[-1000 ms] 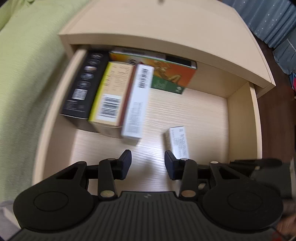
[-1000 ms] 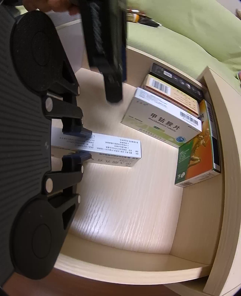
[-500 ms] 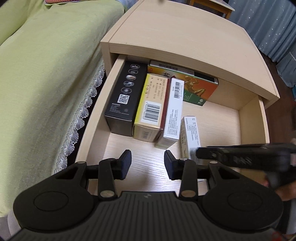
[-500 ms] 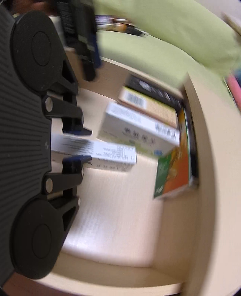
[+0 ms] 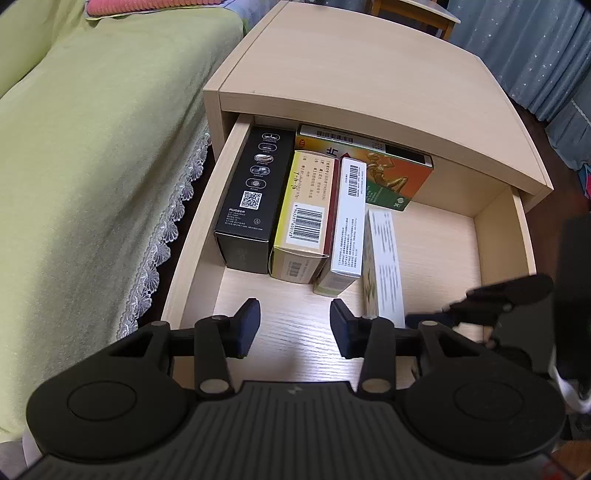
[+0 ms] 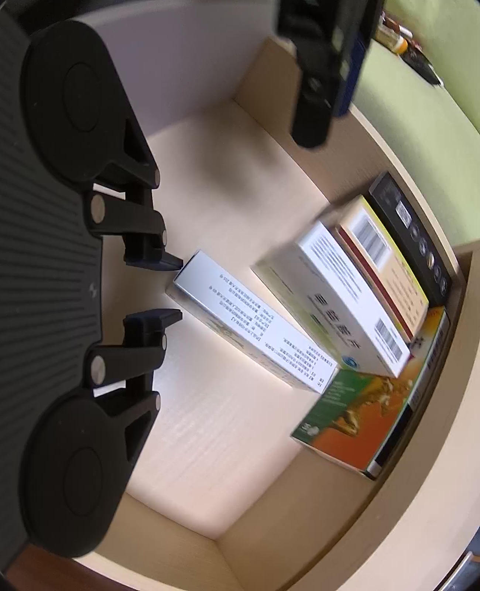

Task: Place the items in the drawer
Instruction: 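Push the white box against the other boxes with the right gripper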

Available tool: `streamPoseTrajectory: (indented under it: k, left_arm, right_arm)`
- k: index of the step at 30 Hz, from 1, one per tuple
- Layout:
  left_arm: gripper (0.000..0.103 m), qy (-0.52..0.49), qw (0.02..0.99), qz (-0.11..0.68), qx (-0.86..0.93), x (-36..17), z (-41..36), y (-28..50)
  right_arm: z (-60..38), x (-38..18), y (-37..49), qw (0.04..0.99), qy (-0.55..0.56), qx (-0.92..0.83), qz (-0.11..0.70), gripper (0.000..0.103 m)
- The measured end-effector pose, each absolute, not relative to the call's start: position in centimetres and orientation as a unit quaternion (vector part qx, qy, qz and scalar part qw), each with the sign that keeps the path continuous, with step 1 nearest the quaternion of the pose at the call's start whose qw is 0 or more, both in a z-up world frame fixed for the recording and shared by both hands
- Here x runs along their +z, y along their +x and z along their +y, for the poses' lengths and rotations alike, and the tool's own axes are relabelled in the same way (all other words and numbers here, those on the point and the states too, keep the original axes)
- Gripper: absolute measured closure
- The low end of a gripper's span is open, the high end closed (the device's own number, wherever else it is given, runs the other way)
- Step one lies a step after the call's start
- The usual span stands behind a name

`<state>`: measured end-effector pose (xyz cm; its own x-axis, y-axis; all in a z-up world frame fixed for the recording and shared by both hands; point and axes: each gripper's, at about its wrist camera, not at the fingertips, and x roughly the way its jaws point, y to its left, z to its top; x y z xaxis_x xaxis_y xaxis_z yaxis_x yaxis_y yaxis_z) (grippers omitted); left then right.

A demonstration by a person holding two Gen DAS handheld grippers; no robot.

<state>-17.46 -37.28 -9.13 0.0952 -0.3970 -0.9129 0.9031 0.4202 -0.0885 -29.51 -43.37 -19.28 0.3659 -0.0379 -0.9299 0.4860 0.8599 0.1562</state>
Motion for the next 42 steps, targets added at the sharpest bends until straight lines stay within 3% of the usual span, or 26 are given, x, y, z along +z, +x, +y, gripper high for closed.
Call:
streamPoseTrajectory:
  k: [7,14,25,42]
  left_arm:
    - [0.053,0.261,0.689,0.482,-0.474,-9.4,-37.5,-17.6]
    - [0.053,0.263,0.69,0.481,-0.474,-9.5,-37.4,-17.5]
    - [0.049,0.273,0.696,0.462,-0.478,-9.2,-37.1,-17.7]
    - [0.049,0.277,0.702,0.459,-0.469,-9.4,-36.3,-17.3]
  right_arm:
    - [-45.5,-19.5,-29.7,0.817,0.238,-0.178,0.494,0.084]
    - [-45.9,-18.5,-30.8,0.813,0.258,-0.147,0.501,0.084]
    - [-50.7,-19.8,-31.1,0.786,0.292,-0.251,0.483,0.084]
    - [-52.1,-20.9,-28.6,0.813,0.243,-0.266,0.458,0.086]
